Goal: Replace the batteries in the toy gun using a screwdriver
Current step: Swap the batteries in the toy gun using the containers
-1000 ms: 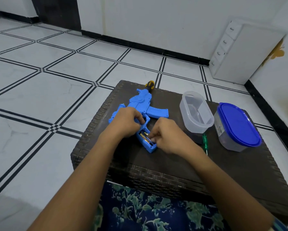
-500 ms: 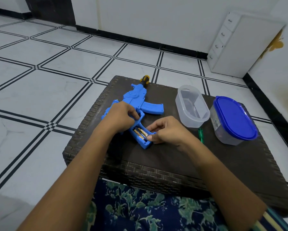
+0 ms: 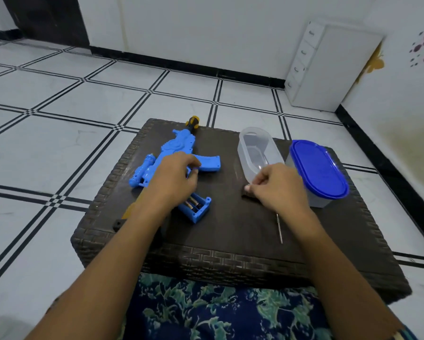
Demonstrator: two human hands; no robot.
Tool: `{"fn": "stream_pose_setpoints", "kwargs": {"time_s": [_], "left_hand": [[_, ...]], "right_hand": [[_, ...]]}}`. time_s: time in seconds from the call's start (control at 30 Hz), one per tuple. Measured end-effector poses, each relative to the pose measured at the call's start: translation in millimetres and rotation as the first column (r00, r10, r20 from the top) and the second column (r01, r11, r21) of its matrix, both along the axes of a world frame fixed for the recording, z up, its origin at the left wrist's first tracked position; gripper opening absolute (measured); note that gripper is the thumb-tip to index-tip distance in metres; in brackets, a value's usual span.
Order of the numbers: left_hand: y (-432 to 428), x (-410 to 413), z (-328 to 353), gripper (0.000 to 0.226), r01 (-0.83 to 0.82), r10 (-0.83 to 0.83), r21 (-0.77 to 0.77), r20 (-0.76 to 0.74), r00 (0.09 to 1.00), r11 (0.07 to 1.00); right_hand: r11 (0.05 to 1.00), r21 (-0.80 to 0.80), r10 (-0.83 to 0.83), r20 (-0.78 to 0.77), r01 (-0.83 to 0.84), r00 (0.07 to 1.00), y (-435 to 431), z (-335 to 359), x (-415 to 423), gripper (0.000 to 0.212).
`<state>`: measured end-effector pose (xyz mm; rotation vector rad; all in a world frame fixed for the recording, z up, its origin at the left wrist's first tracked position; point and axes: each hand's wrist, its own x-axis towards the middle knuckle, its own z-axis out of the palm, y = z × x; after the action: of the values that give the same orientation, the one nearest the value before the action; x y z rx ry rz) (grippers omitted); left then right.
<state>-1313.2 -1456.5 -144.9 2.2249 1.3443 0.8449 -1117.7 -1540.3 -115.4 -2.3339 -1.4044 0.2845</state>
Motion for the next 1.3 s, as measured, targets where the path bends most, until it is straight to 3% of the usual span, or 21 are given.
{"fn": "stream_pose_setpoints", "kwargs": {"time_s": [0.1, 0.17, 0.27, 0.37, 0.47, 0.53, 0.6, 0.67, 0.7, 0.77, 0.9, 1.03, 1.2, 1.3], "left_hand": [[-7.6, 20.7, 1.3, 0.018, 0.085, -0.093, 0.105, 0.069, 0.993, 0.991], [-13.4, 35.4, 1.3, 0.016, 0.171, -0.18, 0.137, 0.054, 0.982, 0.976], [-18.1, 51.6, -0.9, 0.017, 0.252, -0.254, 0.127, 0.002, 0.967, 0.96], [-21.1, 66.0, 0.6, 0.019, 0.273, -0.274, 0.105, -0.008, 0.962, 0.956], [-21.5, 73.4, 7.7, 0.017, 0.215, -0.223, 0.077, 0.105, 0.969, 0.974], [-19.9, 78.6, 13.5, 0.014, 0.15, -0.145, -0.002, 0.23, 0.962, 0.989], [-20.1, 88.1, 21.0, 0.018, 0.146, -0.041, -0.196, 0.459, 0.888, 0.97], [-19.9, 103.8, 34.5, 0.028, 0.245, 0.111, -0.447, 0.633, 0.766, 0.86], [-18.5, 112.5, 40.5, 0.035, 0.297, 0.177, -0.538, 0.662, 0.728, 0.789], [-11.9, 127.9, 46.7, 0.042, 0.297, 0.267, -0.609, 0.664, 0.698, 0.736], [11.4, 143.2, 28.2, 0.026, -0.037, 0.272, -0.466, 0.45, 0.851, 0.884], [10.3, 144.4, 9.4, 0.03, -0.166, 0.205, -0.168, 0.246, 0.947, 0.972], [0.3, 145.3, -13.0, 0.037, -0.194, 0.212, -0.097, 0.249, 0.945, 0.976], [-2.1, 153.3, -8.7, 0.034, -0.184, 0.208, -0.109, 0.288, 0.935, 0.977]], "right_hand": [[0.973, 0.18, -0.17, 0.124, 0.146, 0.978, -14.2, 10.4, 24.1, 0.018], [0.944, 0.245, -0.279, 0.226, 0.223, 0.933, -21.0, 17.5, 47.5, 0.037], [0.955, 0.035, -0.295, 0.209, 0.295, 0.932, -22.8, 11.7, 77.1, 0.075], [0.962, 0.074, -0.269, 0.078, 0.264, 0.96, -24.8, 1.0, 86.5, 0.062], [0.931, 0.278, -0.27, 0.093, 0.235, 0.958, -24.1, 9.9, 85.9, 0.03], [0.857, 0.461, -0.301, 0.082, 0.232, 0.95, -20.9, 18.7, 84.0, 0.028], [0.723, 0.614, -0.305, -0.129, 0.317, 0.944, -11.8, 31.7, 79.2, 0.035], [0.666, 0.587, -0.168, -0.484, 0.461, 0.859, 3.6, 45.3, 68.8, 0.03], [0.688, 0.523, -0.101, -0.617, 0.503, 0.78, 13.5, 47.8, 63.1, 0.023], [0.786, 0.382, -0.097, -0.701, 0.487, 0.707, 33.9, 41.6, 50.7, 0.012], [0.899, 0.264, -0.224, -0.409, 0.35, 0.884, 59.2, 5.8, 50.6, 0.013], [0.92, 0.271, -0.234, -0.198, 0.282, 0.952, 57.0, -6.5, 58.2, 0.024], [0.963, 0.191, -0.214, 0.112, 0.19, 0.97, 50.5, 0.6, 53.9, 0.01], [0.973, 0.146, -0.199, 0.156, 0.177, 0.967, 50.1, 5.0, 57.9, 0.021]]}}
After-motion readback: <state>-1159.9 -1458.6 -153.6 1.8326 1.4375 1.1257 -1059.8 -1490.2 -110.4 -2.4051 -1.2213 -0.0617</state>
